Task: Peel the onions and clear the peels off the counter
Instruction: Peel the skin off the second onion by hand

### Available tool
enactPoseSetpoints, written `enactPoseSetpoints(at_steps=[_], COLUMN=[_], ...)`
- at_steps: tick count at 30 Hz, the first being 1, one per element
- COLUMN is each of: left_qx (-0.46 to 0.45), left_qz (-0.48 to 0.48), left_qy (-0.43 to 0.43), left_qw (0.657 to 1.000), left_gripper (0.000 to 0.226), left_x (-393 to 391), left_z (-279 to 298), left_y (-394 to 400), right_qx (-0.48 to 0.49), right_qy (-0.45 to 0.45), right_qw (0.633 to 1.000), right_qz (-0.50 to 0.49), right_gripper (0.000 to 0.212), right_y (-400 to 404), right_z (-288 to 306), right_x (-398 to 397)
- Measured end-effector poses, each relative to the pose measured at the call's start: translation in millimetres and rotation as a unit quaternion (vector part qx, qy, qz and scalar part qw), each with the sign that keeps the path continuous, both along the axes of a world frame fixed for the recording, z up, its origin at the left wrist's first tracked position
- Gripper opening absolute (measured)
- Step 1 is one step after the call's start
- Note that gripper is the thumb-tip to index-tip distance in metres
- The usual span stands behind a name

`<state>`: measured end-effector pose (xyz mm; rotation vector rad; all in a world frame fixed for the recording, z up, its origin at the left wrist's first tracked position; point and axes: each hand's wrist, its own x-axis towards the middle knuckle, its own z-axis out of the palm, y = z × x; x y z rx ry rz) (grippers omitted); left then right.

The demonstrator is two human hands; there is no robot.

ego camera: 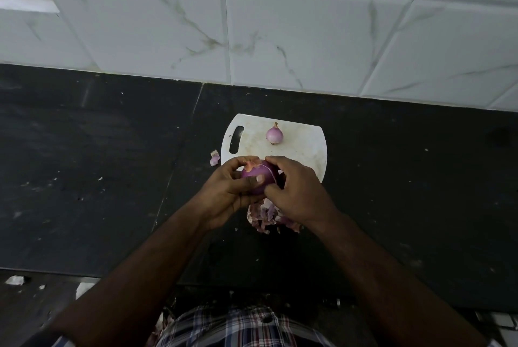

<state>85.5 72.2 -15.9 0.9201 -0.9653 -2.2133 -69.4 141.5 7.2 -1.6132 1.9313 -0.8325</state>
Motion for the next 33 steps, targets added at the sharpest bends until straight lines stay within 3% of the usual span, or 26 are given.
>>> enactPoseSetpoints(at_steps=[16, 26, 33], left_qx=[-0.003, 0.029, -0.007], left_qz=[-0.022, -0.032, -0.028], left_qy=[0.007, 0.016, -0.040], left_qw=[1.000, 0.999, 0.999], left_gripper=[0.065, 0.051, 0.056], left_x=[-1.5, 4.7, 4.5], left_z=[-5.0, -2.0, -2.0], left_y=[-0.9, -6.6, -4.8], right_qx=[-0.035, -0.064, -0.069], right_qy=[0.055, -0.052, 0.018], right_qw=[0.998, 0.994, 0.996], right_qz=[-0.016, 0.075, 0.061], right_gripper=[0.040, 0.036, 0.025], right_y=[-5.4, 0.7, 1.6], right_z=[-7.6, -1.8, 2.8], right_x=[-10.8, -25.0, -22.8])
